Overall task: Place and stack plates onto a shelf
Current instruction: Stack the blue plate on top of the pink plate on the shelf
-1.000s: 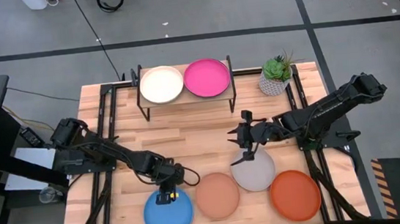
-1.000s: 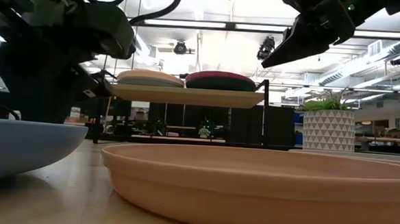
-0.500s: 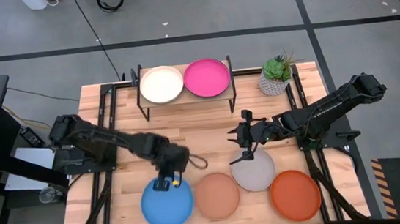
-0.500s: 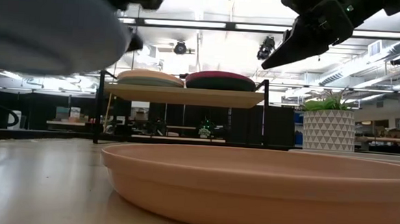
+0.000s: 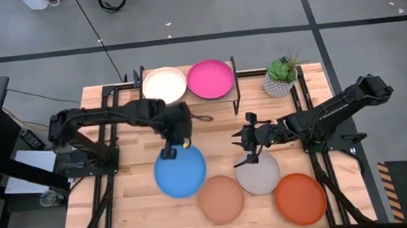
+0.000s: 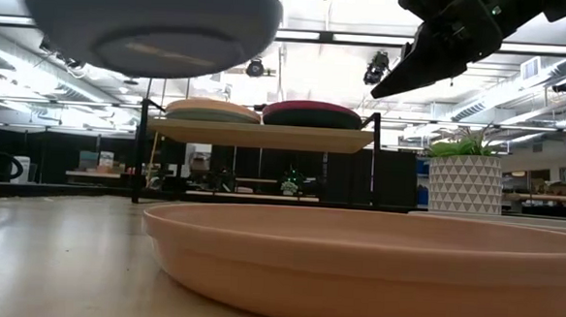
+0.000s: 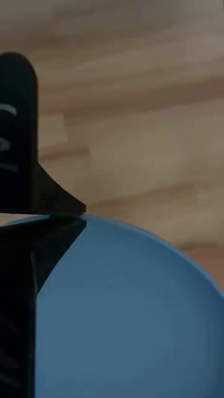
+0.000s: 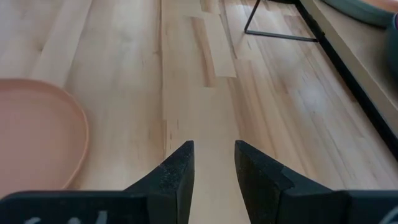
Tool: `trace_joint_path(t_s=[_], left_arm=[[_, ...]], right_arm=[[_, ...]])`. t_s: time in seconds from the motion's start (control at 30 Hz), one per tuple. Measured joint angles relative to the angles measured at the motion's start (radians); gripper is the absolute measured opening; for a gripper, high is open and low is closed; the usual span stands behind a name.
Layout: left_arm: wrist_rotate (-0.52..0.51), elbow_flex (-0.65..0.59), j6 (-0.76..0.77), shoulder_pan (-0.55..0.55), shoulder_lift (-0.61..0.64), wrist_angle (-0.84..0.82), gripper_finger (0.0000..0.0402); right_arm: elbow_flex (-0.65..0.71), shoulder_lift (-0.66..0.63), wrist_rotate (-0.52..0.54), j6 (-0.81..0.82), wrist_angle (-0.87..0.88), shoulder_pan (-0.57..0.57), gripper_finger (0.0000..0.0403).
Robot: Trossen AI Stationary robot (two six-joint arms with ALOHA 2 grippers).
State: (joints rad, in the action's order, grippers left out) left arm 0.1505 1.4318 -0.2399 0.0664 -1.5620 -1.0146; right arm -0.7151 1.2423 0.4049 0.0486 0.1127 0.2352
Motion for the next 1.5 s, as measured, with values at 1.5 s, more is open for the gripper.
trace_joint_path(t_s=[1.5], left_arm=[[-0.031, 0.077, -0.014, 0.318, -0.001, 0.455, 0.0013]], right_arm=[[0.000, -0.001, -0.006, 0.024, -0.007, 0.015, 0.0122]])
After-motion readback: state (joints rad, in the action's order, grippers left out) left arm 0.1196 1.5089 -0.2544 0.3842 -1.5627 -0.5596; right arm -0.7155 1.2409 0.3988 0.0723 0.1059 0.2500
